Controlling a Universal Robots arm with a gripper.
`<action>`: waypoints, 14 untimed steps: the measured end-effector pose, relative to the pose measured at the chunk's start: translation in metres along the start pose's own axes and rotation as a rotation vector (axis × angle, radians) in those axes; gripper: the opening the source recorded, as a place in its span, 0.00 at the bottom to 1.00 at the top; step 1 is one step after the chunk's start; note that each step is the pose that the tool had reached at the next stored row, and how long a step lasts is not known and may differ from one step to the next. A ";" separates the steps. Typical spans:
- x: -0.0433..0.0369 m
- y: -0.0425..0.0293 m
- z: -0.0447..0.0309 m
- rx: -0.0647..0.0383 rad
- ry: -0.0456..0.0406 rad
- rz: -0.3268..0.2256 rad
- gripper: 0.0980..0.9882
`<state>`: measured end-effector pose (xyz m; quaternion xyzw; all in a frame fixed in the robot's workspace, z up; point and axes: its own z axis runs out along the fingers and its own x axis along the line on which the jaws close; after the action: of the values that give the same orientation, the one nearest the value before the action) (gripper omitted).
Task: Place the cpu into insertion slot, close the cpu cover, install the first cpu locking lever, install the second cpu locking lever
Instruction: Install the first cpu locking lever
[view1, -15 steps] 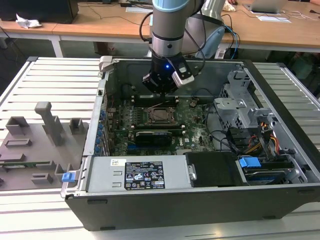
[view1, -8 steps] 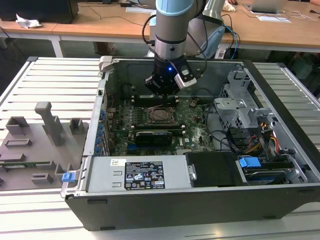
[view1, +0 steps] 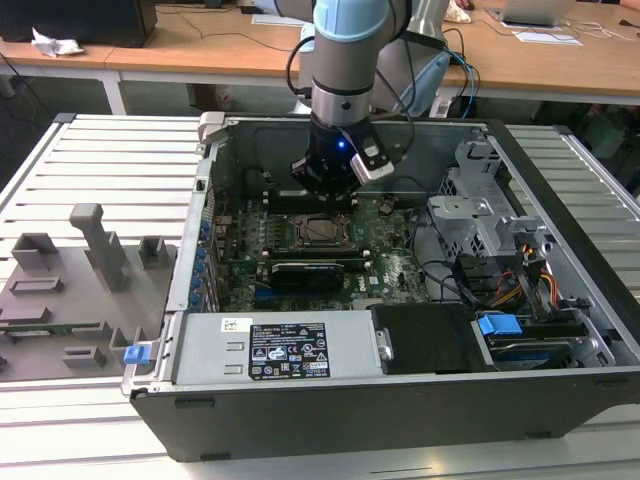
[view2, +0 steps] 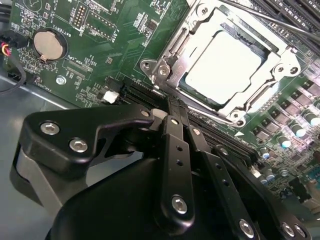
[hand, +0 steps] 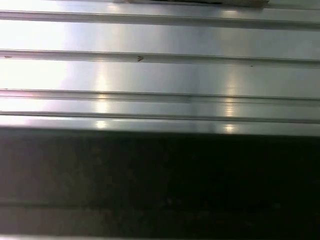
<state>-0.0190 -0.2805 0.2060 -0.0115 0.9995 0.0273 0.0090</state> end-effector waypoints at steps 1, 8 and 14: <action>-0.0001 0.0000 0.0005 0.001 0.0000 0.000 0.01; 0.0000 -0.0001 0.0016 0.013 0.0010 0.000 0.01; -0.0001 -0.0003 0.0044 0.018 0.0021 0.000 0.01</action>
<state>-0.0188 -0.2805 0.2016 -0.0115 0.9997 0.0182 0.0080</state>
